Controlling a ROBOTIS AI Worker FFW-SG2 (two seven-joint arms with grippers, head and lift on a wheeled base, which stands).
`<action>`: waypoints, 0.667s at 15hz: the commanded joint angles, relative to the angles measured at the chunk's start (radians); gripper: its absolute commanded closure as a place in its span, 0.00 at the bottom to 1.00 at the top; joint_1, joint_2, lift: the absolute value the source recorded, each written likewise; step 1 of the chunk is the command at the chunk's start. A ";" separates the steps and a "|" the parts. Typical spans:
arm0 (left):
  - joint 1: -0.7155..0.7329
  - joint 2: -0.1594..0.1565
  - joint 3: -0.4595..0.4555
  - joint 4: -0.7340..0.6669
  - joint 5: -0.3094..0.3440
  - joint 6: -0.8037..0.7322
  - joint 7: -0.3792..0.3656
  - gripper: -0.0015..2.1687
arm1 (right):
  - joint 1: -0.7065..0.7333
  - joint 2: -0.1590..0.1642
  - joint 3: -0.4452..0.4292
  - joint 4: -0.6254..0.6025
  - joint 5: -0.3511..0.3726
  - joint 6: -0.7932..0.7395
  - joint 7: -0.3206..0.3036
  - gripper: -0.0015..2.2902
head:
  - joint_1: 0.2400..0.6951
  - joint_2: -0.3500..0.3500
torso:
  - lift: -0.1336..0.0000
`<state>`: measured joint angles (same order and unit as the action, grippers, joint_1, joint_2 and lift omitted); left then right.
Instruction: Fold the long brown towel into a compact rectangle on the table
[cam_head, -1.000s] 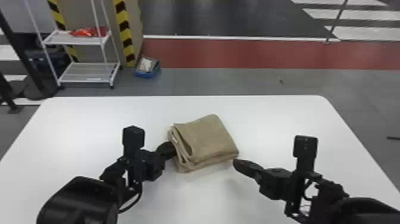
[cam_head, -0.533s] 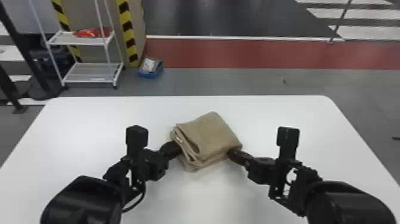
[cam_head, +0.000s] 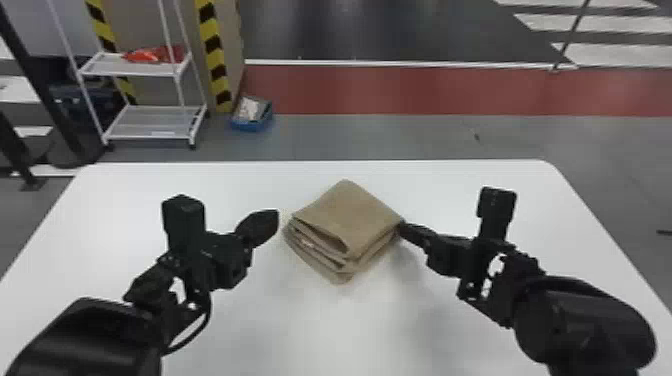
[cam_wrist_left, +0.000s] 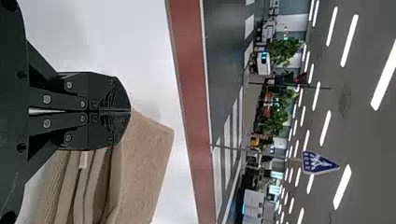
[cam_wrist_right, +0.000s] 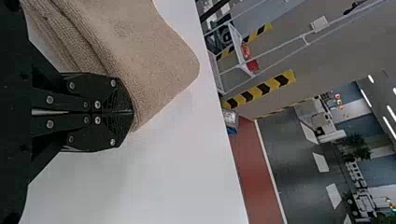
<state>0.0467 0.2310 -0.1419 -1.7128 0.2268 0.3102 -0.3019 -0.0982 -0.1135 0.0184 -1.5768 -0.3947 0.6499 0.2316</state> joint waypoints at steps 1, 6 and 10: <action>0.001 0.018 0.047 -0.004 0.026 -0.032 0.015 0.93 | -0.071 0.000 -0.002 0.095 0.002 -0.034 0.000 0.81 | 1.00 0.48 | 0.11; -0.038 0.021 0.033 0.097 0.028 -0.139 0.017 0.93 | -0.245 0.011 0.029 0.300 0.056 -0.117 0.003 0.81 | 1.00 0.52 | 0.11; -0.110 0.007 -0.048 0.257 0.022 -0.219 0.032 0.93 | -0.086 -0.006 -0.040 0.109 0.010 -0.068 0.077 0.81 | 1.00 0.52 | 0.11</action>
<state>-0.0405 0.2427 -0.1600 -1.5111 0.2517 0.1268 -0.2769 -0.2582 -0.1105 0.0219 -1.3767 -0.3588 0.5545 0.2959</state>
